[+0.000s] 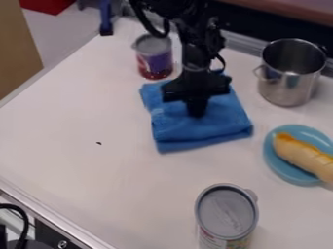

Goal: Moved the blue cloth to the top right side of the table

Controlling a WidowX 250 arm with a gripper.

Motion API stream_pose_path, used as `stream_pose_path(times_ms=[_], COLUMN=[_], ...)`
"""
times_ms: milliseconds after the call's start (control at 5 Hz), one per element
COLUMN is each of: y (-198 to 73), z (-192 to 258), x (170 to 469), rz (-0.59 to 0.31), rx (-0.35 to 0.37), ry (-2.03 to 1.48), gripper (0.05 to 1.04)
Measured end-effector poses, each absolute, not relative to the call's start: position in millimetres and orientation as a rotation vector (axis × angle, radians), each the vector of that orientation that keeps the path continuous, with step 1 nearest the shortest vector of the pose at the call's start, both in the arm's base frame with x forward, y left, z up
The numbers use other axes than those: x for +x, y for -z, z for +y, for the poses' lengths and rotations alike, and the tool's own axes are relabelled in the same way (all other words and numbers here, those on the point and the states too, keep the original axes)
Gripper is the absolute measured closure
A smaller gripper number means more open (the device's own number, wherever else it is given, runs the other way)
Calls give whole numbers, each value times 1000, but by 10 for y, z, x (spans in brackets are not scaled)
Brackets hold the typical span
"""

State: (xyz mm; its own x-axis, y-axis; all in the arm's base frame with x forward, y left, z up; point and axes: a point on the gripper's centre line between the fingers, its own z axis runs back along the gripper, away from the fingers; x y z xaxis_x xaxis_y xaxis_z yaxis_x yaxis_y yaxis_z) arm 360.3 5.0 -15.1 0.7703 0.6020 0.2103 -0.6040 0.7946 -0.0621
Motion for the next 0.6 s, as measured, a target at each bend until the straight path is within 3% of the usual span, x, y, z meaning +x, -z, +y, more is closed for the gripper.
stream_pose_path(times_ms=[400, 600], y=[146, 132], z=[62, 57], x=[3651, 3626], rz=[-239, -245], rx=[21, 17], ry=[-648, -628], gripper=[1012, 877])
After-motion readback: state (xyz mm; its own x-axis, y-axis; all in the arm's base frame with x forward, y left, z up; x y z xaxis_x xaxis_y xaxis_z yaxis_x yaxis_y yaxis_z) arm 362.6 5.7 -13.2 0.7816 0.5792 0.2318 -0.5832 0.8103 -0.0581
